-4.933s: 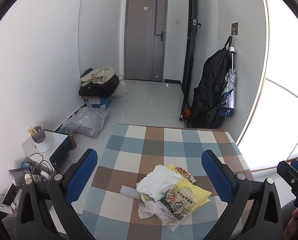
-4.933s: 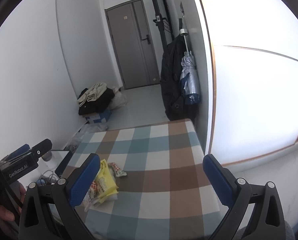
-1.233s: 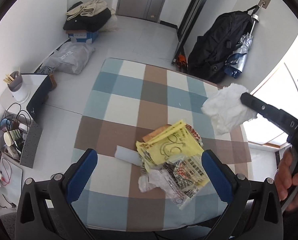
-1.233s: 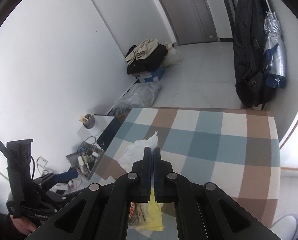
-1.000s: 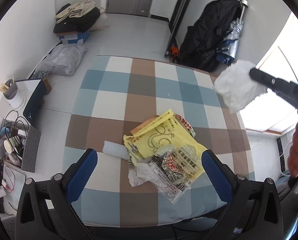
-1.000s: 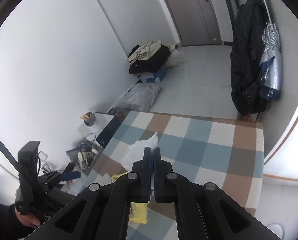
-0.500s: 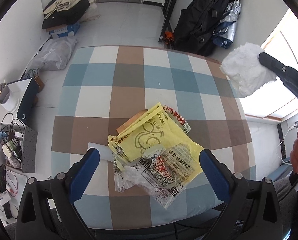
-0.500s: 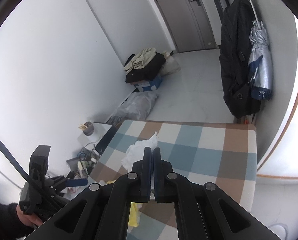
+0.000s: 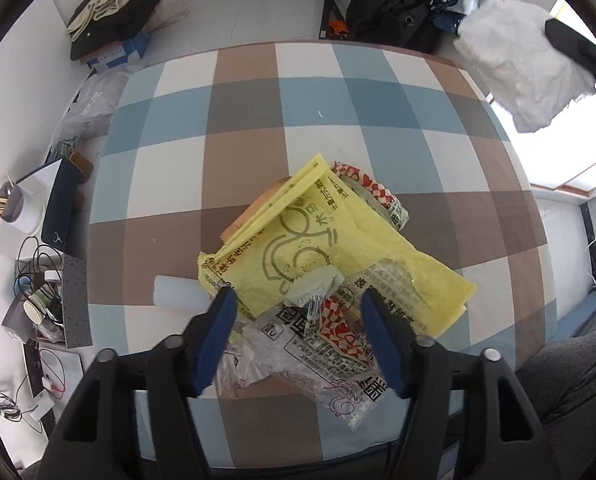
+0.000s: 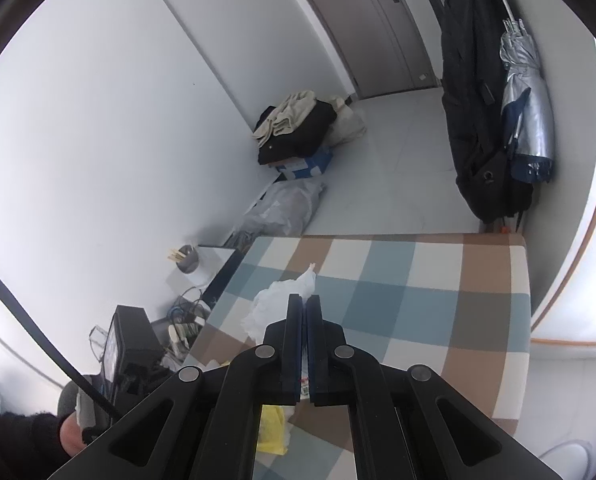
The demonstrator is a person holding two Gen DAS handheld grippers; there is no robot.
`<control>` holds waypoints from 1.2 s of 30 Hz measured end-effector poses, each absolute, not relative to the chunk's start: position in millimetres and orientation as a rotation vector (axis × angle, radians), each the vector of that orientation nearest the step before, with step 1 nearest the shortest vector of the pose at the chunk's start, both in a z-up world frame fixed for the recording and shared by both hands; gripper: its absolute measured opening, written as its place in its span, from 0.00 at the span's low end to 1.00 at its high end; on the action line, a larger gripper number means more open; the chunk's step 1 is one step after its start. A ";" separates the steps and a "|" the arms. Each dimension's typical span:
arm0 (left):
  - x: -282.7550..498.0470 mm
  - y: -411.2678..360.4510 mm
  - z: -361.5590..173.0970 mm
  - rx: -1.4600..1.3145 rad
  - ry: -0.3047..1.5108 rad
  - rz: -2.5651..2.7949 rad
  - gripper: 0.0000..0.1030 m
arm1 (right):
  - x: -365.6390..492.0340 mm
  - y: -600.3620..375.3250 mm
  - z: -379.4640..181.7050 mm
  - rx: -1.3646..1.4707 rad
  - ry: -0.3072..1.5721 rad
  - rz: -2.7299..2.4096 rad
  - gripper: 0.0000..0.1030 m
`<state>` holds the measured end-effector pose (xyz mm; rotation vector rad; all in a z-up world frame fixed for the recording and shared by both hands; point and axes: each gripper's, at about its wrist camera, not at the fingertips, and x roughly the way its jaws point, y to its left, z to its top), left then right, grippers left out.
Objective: Collect trash
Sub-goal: 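Grasp a crumpled pale item from the pile with the left tool while the right tool holds the tissue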
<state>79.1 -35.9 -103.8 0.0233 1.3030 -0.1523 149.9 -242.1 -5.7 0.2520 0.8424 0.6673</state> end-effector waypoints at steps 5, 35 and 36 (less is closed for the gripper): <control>79.8 -37.8 -103.0 0.042 1.300 -0.157 0.25 | 149.8 -244.2 -6.8 0.258 0.844 0.660 0.01; 66.3 -6.5 -68.9 -0.090 1.094 -0.164 0.17 | 112.9 -228.1 -37.1 0.241 0.906 0.615 0.01; 65.9 -5.5 -65.7 -0.097 1.080 -0.170 0.17 | 110.1 -228.2 -39.2 0.245 0.910 0.607 0.01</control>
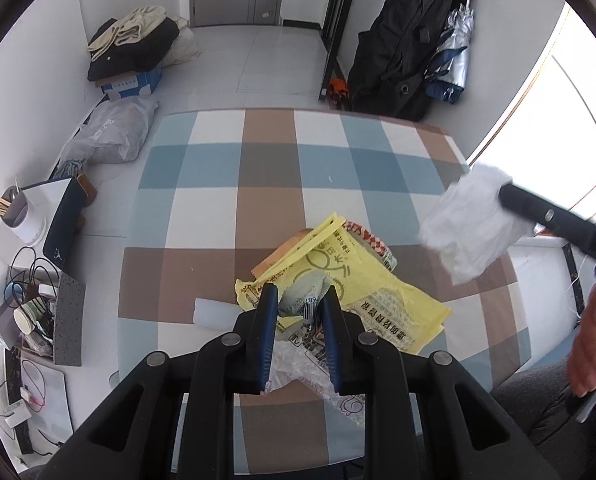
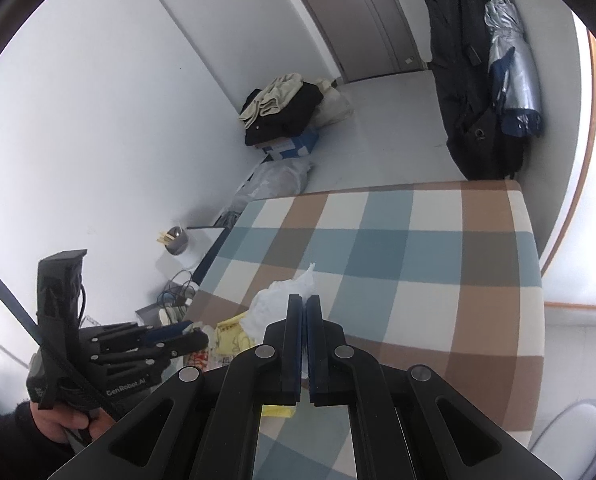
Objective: Collect trash
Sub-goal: 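Grasp a crumpled pale item from the pile with the left tool while the right tool holds the tissue, then carry both items to the white bin and open the right tool over it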
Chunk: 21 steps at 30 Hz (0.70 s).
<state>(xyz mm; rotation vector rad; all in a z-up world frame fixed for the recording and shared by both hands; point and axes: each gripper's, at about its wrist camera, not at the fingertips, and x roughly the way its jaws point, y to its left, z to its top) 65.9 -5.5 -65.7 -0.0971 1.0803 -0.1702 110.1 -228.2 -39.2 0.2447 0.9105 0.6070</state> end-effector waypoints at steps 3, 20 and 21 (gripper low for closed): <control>63.2 -3.6 -57.6 -0.102 1.046 -0.176 0.17 | 99.5 -228.1 -40.8 0.250 0.908 0.590 0.01; 48.6 -2.3 -7.2 -0.135 0.877 -0.243 0.17 | 40.5 -265.3 6.8 0.378 0.801 0.494 0.01; 48.8 -4.9 -3.7 -0.138 0.869 -0.250 0.17 | 35.9 -268.7 13.4 0.375 0.785 0.494 0.01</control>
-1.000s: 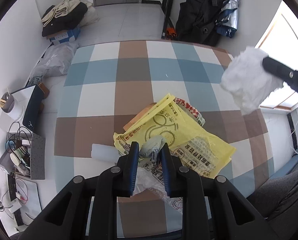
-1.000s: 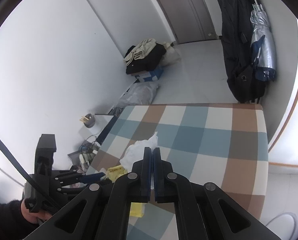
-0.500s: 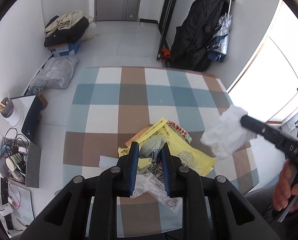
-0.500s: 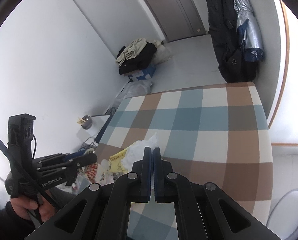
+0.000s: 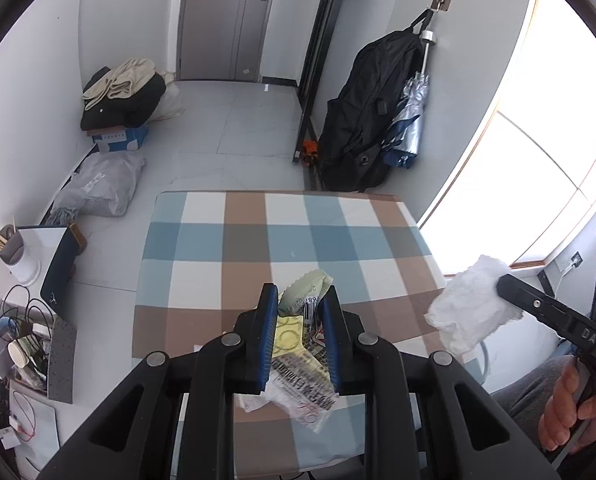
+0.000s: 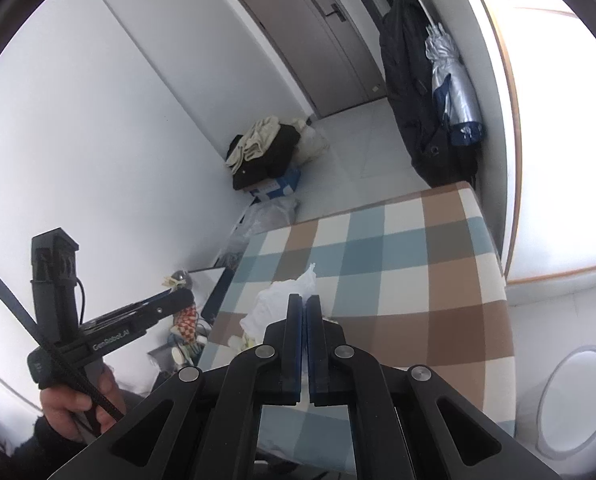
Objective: Collect trash
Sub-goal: 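Carry both items to the white bin and open the right tool over it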
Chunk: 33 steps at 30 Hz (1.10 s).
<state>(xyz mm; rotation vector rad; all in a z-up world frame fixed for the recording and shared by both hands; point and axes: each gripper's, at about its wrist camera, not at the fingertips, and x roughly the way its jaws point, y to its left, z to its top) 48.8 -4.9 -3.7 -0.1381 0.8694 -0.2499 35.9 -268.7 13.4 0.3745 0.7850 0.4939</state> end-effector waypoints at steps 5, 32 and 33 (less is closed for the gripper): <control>48.4 -27.5 16.3 -0.130 0.823 -0.300 0.17 | 10.3 -298.0 47.4 0.368 0.695 0.469 0.01; 77.6 -294.3 4.5 -0.058 0.940 -0.752 0.17 | -68.4 -576.1 3.7 0.633 0.689 -0.098 0.01; 78.4 -303.4 -3.3 -0.053 0.962 -0.762 0.17 | -66.9 -582.0 -5.7 0.634 0.711 -0.120 0.01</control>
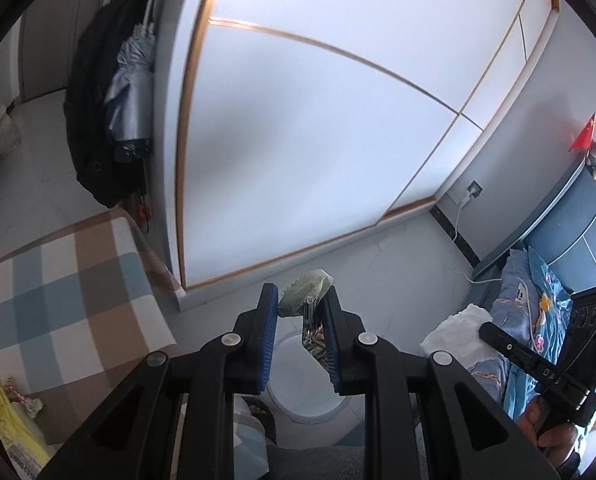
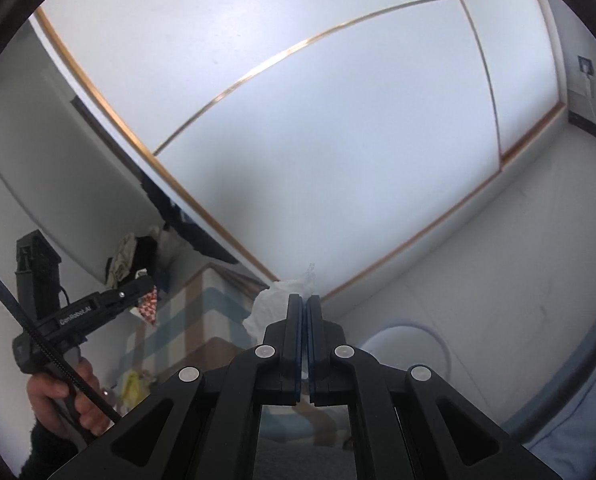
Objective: Collect trash
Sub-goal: 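Carry both items to the white bin and open the right tool over it, then open the left tool over the white bin to drop its item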
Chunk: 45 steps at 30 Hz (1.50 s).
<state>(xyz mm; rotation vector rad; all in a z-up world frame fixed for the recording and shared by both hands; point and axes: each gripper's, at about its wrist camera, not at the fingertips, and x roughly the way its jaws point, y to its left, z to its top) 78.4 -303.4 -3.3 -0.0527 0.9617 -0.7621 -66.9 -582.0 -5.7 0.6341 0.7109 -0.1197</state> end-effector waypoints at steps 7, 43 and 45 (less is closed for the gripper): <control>87.9 -348.0 -53.3 -0.009 1.102 -0.784 0.17 | -51.9 -612.9 -78.1 0.693 0.859 -0.190 0.01; 74.0 -452.3 -179.9 0.291 1.505 -0.768 0.17 | -51.6 -654.8 -235.4 0.927 1.110 -0.250 0.72; 72.8 -456.2 -186.0 0.306 1.531 -0.761 0.17 | -52.9 -652.5 -236.7 0.922 1.122 -0.248 0.72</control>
